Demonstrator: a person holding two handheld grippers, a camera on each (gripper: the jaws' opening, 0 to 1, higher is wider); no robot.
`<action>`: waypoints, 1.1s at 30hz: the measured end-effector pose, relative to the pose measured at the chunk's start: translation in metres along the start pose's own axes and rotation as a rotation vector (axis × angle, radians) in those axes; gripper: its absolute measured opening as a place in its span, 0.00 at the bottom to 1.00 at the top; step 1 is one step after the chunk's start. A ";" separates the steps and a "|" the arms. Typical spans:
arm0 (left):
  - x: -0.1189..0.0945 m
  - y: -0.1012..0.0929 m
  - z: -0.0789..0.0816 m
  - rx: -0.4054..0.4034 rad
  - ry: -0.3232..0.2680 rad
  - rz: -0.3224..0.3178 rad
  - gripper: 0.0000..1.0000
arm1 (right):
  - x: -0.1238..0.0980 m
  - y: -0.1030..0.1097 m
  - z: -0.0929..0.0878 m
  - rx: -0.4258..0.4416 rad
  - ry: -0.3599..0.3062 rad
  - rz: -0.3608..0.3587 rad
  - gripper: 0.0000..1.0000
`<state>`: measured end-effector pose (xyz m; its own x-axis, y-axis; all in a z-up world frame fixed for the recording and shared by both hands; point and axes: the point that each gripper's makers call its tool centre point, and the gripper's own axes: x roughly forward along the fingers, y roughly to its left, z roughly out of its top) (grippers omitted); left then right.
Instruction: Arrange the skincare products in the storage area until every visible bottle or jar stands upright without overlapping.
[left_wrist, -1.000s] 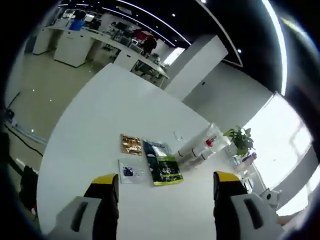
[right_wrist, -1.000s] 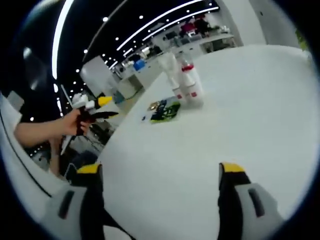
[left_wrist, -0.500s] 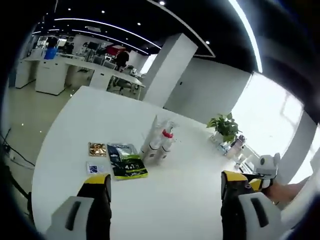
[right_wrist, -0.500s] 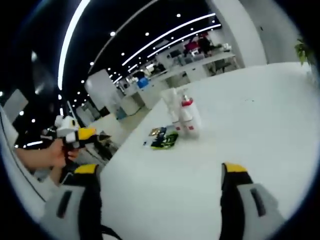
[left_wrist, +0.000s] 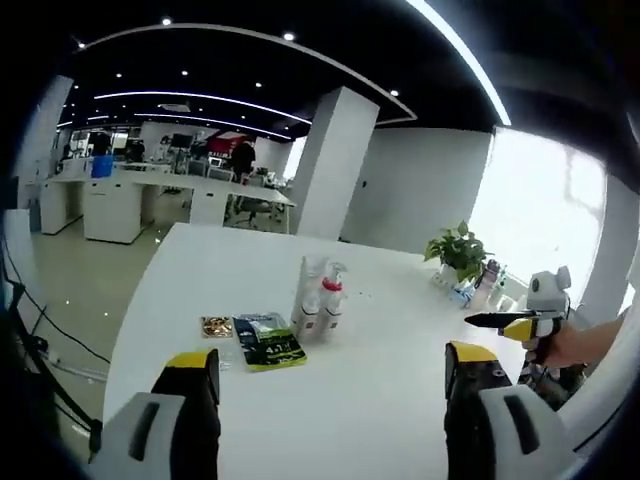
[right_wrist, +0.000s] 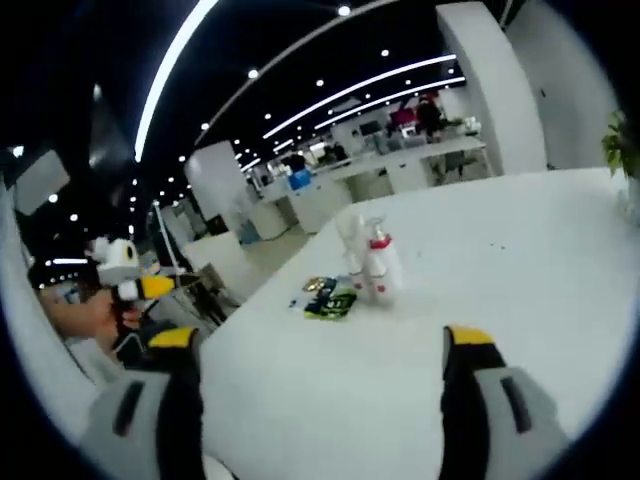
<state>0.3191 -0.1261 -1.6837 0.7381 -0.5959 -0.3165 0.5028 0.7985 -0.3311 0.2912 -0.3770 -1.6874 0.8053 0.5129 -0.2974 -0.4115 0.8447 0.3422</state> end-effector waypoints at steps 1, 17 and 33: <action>-0.002 -0.002 0.003 0.023 -0.029 0.005 0.99 | -0.002 -0.001 0.002 -0.014 -0.010 -0.010 0.99; 0.003 -0.001 -0.016 0.112 -0.017 0.045 1.00 | -0.014 -0.021 -0.005 -0.052 -0.029 -0.101 0.99; 0.021 0.003 -0.008 0.078 -0.023 0.042 1.00 | -0.028 -0.045 -0.010 0.012 -0.037 -0.183 0.99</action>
<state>0.3326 -0.1370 -1.6983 0.7689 -0.5601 -0.3082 0.5037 0.8277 -0.2475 0.2831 -0.4279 -1.7033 0.8815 0.3446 -0.3229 -0.2517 0.9214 0.2961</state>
